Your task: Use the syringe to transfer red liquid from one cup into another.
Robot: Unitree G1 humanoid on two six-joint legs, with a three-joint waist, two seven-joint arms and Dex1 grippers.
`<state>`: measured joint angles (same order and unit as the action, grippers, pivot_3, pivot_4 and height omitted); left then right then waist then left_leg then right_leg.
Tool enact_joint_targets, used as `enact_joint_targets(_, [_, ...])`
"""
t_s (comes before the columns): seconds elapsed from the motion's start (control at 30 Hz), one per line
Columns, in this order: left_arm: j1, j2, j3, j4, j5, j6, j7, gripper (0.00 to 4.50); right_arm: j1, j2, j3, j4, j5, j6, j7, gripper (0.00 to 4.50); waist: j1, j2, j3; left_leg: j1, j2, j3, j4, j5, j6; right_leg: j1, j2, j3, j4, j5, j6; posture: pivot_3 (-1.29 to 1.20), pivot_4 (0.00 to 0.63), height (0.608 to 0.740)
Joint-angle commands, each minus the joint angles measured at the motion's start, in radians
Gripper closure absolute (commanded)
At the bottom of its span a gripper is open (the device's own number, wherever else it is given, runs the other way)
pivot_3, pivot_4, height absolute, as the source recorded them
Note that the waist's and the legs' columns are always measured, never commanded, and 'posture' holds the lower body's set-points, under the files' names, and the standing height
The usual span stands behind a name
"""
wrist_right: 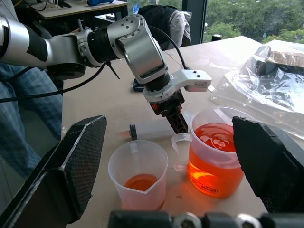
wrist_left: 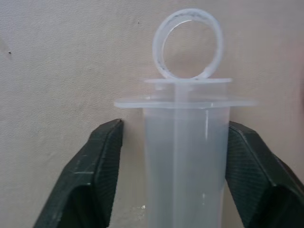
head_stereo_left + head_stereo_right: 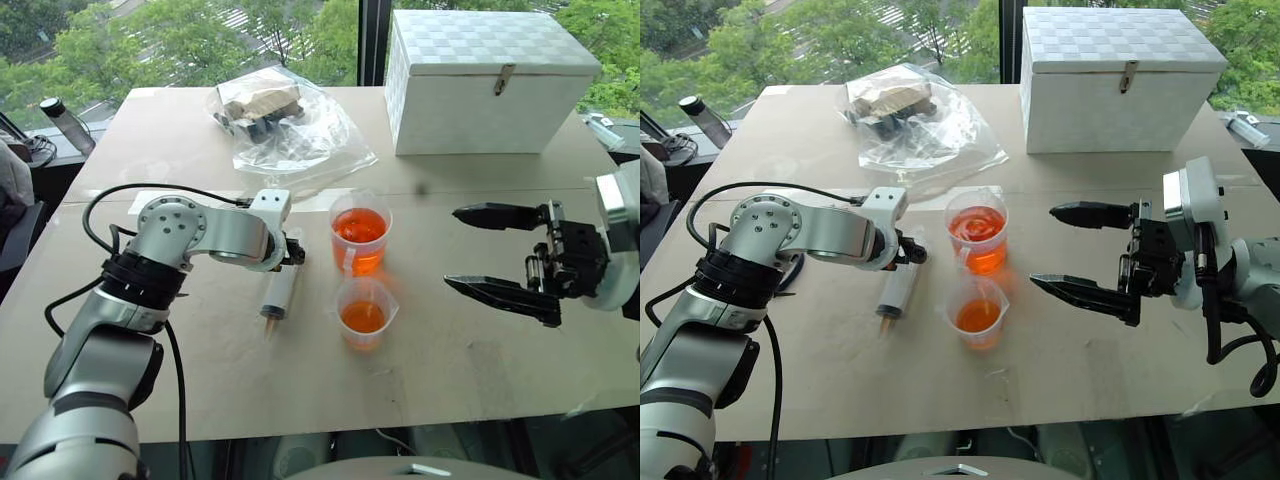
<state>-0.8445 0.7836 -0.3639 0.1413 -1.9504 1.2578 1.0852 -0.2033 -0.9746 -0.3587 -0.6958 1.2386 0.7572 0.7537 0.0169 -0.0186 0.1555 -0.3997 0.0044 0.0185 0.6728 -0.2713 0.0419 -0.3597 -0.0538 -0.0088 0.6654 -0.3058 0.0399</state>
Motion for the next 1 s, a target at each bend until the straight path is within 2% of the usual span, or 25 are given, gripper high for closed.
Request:
enact_joint_targets(0.03, [-0.001, -0.012, 0.007, -0.002, 0.002, -0.002, 0.002, 3.01, 0.017, -0.003, -0.05, -0.027, 0.022, -0.017, -0.001, 0.0, 0.001, 0.0, 0.0, 0.0, 0.0, 0.0, 0.0, 0.0, 0.0, 0.0, 0.0, 0.0, 0.0, 0.0, 0.0, 0.0, 0.15, 0.74])
enact_joint_targets(0.2, [0.005, 0.025, 0.062, -0.038, 0.088, -0.02, 0.014, 3.08, 0.029, -0.014, -0.06, -0.02, 0.025, -0.012, 0.013, 0.0, -0.003, 0.0, 0.0, 0.0, 0.0, 0.0, 0.0, 0.0, 0.0, 0.001, 0.0, 0.0, 0.0, 0.0, 0.0, 0.0, 0.15, 0.74])
enact_joint_targets(0.33, [0.013, 0.051, 0.143, -0.102, 0.198, -0.048, -0.012, 3.08, 0.041, -0.065, -0.063, -0.008, 0.036, 0.031, 0.028, 0.0, -0.006, 0.0, 0.0, 0.0, 0.0, 0.0, 0.0, 0.001, -0.001, 0.0, 0.0, 0.0, 0.0, 0.0, 0.0, 0.0, 0.15, 0.74])
enact_joint_targets(0.43, [0.019, 0.059, 0.206, -0.13, 0.21, -0.062, -0.014, 3.08, 0.039, -0.102, -0.06, 0.003, 0.041, 0.045, 0.065, 0.0, -0.003, 0.0, 0.0, 0.0, 0.0, 0.0, -0.001, 0.001, -0.001, 0.0, 0.0, 0.0, 0.0, 0.0, 0.0, 0.0, 0.15, 0.74])
enact_joint_targets(0.57, [-0.041, 0.089, 0.302, -0.208, 0.342, -0.085, -0.111, 3.08, -0.021, -0.101, -0.039, 0.036, 0.064, 0.044, 0.048, 0.0, -0.002, -0.001, 0.0, -0.001, 0.0, 0.0, -0.001, 0.0, -0.001, 0.0, 0.0, 0.0, -0.001, 0.0, 0.0, 0.0, 0.15, 0.74])
enact_joint_targets(0.77, [-0.157, 0.045, 0.344, -0.292, 0.677, -0.264, -0.493, 3.08, -0.194, -0.03, 0.044, 0.134, 0.1, 0.053, -0.058, 0.0, -0.003, -0.002, 0.001, -0.001, -0.001, 0.0, -0.001, 0.001, -0.001, 0.0, 0.0, 0.0, -0.001, 0.0, 0.0, 0.0, 0.15, 0.74])
enact_joint_targets(0.87, [-0.189, 0.013, 0.362, -0.325, 0.793, -0.38, -0.746, 3.08, -0.315, 0.022, 0.082, 0.216, 0.1, 0.066, -0.157, 0.0, -0.005, -0.002, 0.001, -0.001, -0.001, 0.001, -0.001, 0.001, -0.001, -0.001, 0.001, 0.0, -0.001, 0.0, 0.0, 0.0, 0.15, 0.74])
enact_joint_targets(1.0, [-0.185, -0.057, 0.392, -0.353, 0.876, -0.514, -1.025, 3.08, -0.439, 0.103, 0.105, 0.285, 0.093, 0.067, -0.254, 0.0, -0.005, -0.002, 0.001, -0.001, -0.001, 0.001, -0.003, 0.001, -0.002, -0.003, 0.001, 0.0, -0.002, 0.0, 0.0, 0.0, 0.15, 0.74])
